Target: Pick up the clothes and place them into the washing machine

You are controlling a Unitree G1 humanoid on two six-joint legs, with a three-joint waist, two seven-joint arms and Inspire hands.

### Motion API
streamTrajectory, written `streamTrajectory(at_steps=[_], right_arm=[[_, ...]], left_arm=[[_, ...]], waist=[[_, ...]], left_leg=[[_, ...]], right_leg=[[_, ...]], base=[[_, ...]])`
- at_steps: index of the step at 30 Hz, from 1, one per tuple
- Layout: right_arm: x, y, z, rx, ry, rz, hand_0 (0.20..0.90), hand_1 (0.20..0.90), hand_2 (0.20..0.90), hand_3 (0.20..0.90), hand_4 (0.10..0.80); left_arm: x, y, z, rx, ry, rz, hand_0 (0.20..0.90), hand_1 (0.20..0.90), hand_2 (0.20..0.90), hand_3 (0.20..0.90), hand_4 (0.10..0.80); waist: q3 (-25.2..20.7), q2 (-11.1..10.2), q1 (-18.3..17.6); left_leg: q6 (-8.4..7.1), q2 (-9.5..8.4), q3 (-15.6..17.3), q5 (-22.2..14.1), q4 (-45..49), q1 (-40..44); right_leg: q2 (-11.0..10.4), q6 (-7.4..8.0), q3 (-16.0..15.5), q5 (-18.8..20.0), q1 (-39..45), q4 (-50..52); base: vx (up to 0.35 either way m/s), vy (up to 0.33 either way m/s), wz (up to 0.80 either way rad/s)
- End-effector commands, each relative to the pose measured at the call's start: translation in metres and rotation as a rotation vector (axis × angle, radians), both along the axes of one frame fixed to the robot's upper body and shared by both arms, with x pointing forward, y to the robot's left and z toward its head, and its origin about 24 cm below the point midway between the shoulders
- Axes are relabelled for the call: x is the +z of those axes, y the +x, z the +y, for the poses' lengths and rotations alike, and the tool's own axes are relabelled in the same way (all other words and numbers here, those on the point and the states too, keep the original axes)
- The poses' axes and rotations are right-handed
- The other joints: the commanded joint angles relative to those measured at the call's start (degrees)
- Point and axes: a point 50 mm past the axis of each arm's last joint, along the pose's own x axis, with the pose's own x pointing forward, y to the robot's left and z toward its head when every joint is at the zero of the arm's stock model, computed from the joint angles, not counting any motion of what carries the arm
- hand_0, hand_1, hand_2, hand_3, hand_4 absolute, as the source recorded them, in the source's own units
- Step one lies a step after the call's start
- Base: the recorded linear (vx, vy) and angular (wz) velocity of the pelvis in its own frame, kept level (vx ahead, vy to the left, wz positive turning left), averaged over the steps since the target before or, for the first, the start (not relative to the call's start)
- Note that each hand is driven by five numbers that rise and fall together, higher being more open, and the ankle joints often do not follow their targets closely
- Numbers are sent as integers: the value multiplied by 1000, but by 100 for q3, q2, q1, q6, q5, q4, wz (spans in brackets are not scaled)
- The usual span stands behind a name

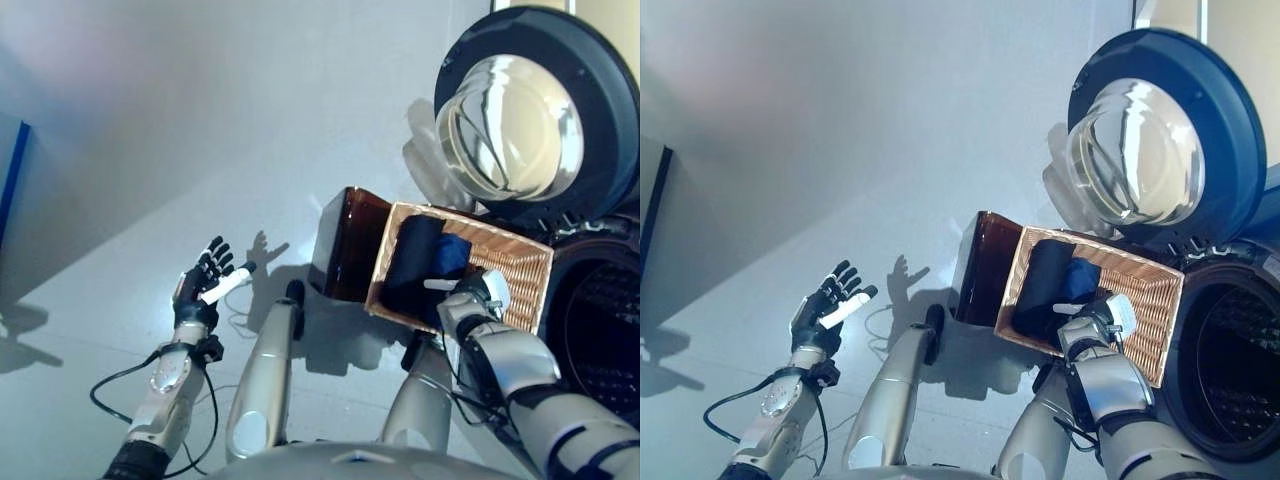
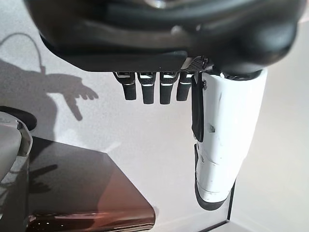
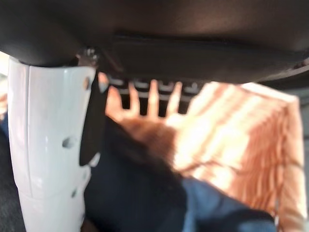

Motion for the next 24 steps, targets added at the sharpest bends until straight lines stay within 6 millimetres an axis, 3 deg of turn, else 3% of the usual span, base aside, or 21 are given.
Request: streamTrajectory(at_steps=[1, 2, 3, 6, 7, 8, 10, 11, 12, 13, 21, 22, 24], right_arm=[[9, -2, -18, -37, -80, 19, 343, 343, 343, 343, 402], [8, -4, -19, -39, -80, 26, 227, 227, 227, 227, 320], [8, -4, -21, -41, -84, 29, 200, 200, 200, 200, 300], [8, -7, -25, -51, -87, 35, 200, 200, 200, 200, 300], [7, -8, -25, -52, -87, 40, 200, 200, 200, 200, 300], [8, -7, -26, -53, -87, 38, 200, 200, 200, 200, 300], [8, -8, -26, -58, -84, 36, 200, 200, 200, 200, 300], [7, -8, -26, -60, -82, 37, 200, 200, 200, 200, 300], [7, -8, -26, -60, -80, 34, 200, 200, 200, 200, 300], [6, -9, -25, -64, -71, 33, 200, 200, 200, 200, 300], [7, -6, -23, -67, -57, 13, 200, 200, 200, 200, 300], [7, -6, -23, -72, -51, 6, 200, 200, 200, 200, 300], [7, -6, -23, -87, -35, -18, 200, 200, 200, 200, 300]], left_arm=[[38, 2, 11, 21, 9, -192, 900, 900, 900, 900, 800], [38, 2, 12, 25, 8, -195, 900, 900, 900, 900, 800], [40, 2, 12, 25, 5, -203, 900, 900, 900, 900, 800], [41, 2, 11, 24, 0, -208, 900, 900, 900, 900, 800], [41, 2, 10, 22, -2, -206, 900, 900, 900, 900, 800], [41, 2, 10, 21, -2, -208, 900, 900, 900, 900, 800], [42, 2, 9, 20, 0, -211, 900, 900, 900, 900, 800], [41, 2, 9, 20, 2, -207, 900, 900, 900, 900, 800], [42, 3, 9, 19, 2, -212, 900, 900, 900, 900, 800], [42, 2, 10, 23, 3, -211, 900, 900, 900, 900, 800], [42, 2, 15, 44, 13, -211, 900, 900, 900, 900, 800], [43, 2, 15, 46, 14, -214, 900, 900, 900, 900, 800], [42, 2, 17, 54, 17, -213, 900, 900, 900, 900, 800]], waist=[[-91, 195, 192], [-85, 209, 198], [-83, 219, 212], [-59, 245, 234], [-72, 261, 247], [-56, 253, 235], [-54, 258, 224], [-74, 265, 239], [-63, 250, 218], [-97, 250, 215], [-207, 195, 197], [-202, 180, 179], [-226, 163, 161]], left_leg=[[-304, 177, -213, -129, 185, -14], [-297, 167, -217, -144, 257, -72], [-292, 164, -227, -158, 290, -124], [-273, 149, -217, -193, 420, -247], [-287, 180, -235, -418, 514, -210], [-267, 151, -215, -196, 430, -271], [-257, 146, -219, -220, 513, -363], [-274, 182, -238, -468, 628, -318], [-247, 152, -215, -239, 553, -394], [-265, 196, -246, -497, 687, -373], [-264, 213, -214, -490, 666, -437], [-241, 184, -190, -245, 551, -488], [-242, 193, -187, -235, 512, -464]], right_leg=[[53, -235, 261, 412, -267, 196], [43, -241, 278, 391, -322, 276], [39, -245, 295, 367, -373, 329], [29, -269, 329, 301, -511, 480], [38, -229, 351, 80, -501, 623], [21, -275, 339, 282, -544, 510], [23, -285, 386, 240, -661, 625], [42, -243, 410, 2, -651, 786], [25, -291, 403, 214, -718, 685], [35, -250, 431, -15, -724, 835], [49, -247, 460, 0, -859, 844], [24, -292, 440, 223, -888, 700], [33, -284, 435, 244, -863, 662]], base=[[-11, 8, 8], [-19, 8, 10], [-17, 7, 6], [24, -7, 7], [1, 4, 8], [-1, 10, 7], [-1, 9, 4], [-1, 5, 6], [105, -8, 2], [0, 0, 0], [1, 2, -1], [-96, 12, -4], [-38, 0, -5]])
